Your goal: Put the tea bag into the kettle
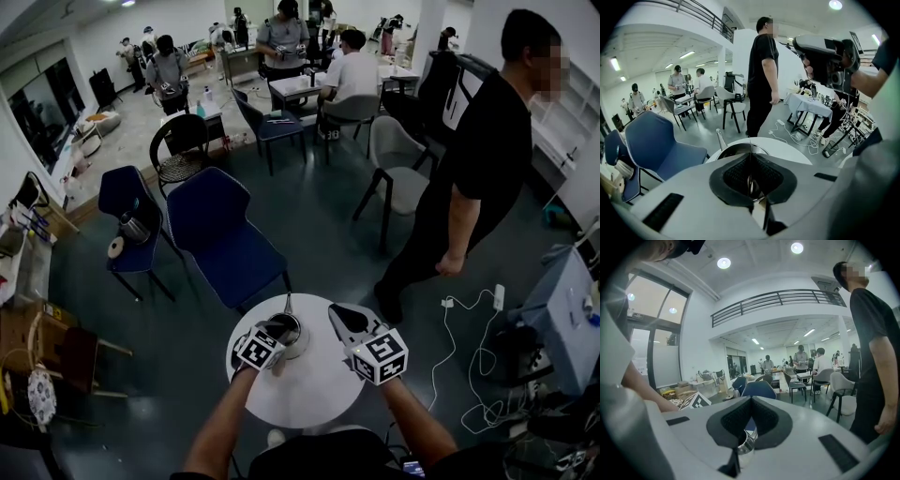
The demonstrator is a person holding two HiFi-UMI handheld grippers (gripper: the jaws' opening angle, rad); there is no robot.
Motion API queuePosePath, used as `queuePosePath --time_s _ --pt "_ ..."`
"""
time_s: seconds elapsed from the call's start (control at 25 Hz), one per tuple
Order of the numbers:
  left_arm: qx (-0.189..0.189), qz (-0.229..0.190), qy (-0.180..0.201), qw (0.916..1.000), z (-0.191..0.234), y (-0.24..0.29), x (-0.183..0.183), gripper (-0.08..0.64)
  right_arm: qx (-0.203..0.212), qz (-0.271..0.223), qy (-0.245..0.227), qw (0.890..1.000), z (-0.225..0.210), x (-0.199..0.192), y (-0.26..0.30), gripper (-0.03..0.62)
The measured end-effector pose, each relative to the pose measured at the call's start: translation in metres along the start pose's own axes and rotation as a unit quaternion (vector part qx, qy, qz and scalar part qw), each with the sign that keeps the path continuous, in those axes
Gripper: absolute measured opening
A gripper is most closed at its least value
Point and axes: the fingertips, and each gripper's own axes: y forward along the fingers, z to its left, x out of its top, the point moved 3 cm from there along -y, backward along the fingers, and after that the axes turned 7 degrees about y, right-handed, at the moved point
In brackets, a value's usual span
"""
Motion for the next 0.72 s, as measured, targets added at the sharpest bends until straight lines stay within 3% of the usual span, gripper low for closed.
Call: queuePosePath --time_s 0.4,0.72 --pt "0.003 -0.015 -0.01 0.9998 0.005 -0.003 0.003 0.037 0.004 0.002 -0.001 1.0 -0.003 0.001 0.004 0.015" --pt "0.017 -0.06 -0.026 0.9977 0.002 -0.038 0.015 0.043 0.007 -0.002 -0.005 1.0 0.015 0.003 0.002 0.015"
